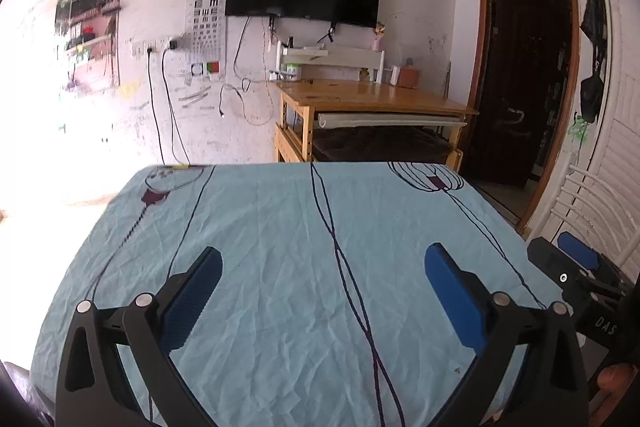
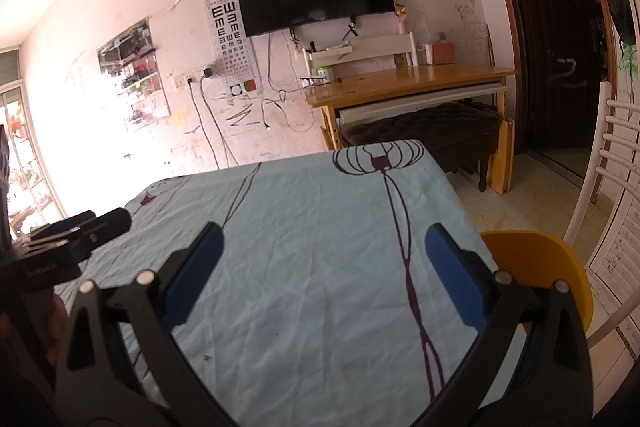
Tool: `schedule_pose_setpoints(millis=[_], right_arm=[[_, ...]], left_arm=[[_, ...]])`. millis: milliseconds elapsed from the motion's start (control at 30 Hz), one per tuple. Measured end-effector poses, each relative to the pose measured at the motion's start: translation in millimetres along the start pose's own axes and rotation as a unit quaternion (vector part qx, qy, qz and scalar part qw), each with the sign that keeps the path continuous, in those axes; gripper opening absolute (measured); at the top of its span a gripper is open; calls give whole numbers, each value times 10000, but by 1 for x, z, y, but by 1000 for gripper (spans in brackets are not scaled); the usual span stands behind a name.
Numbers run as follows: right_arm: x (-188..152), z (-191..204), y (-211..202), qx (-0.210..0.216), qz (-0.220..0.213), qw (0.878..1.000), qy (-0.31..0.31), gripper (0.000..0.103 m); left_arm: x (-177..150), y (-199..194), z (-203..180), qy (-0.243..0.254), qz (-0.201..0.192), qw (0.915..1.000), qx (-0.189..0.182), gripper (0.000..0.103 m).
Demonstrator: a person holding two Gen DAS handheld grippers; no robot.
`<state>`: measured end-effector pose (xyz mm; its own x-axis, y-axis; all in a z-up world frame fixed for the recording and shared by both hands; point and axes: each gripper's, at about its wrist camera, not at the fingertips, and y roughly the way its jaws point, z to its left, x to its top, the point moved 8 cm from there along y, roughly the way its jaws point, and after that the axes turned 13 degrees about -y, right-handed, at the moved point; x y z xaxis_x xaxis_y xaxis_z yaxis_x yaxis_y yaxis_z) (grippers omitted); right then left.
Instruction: Collect trash
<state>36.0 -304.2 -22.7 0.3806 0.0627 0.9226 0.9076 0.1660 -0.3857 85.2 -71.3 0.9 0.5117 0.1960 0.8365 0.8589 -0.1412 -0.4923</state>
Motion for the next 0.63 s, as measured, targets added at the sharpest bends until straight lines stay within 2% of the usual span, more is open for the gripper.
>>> schedule_pose_setpoints(millis=[167,633], right_arm=[[0,0,0,-5,3,10000,-3,97],[-1,0,2,-17,4,10000,-5,97]], left_arm=[[1,-4,-8,182,-128,9997,-43,96],[2,0,-6,134,10,9999,-63,96]])
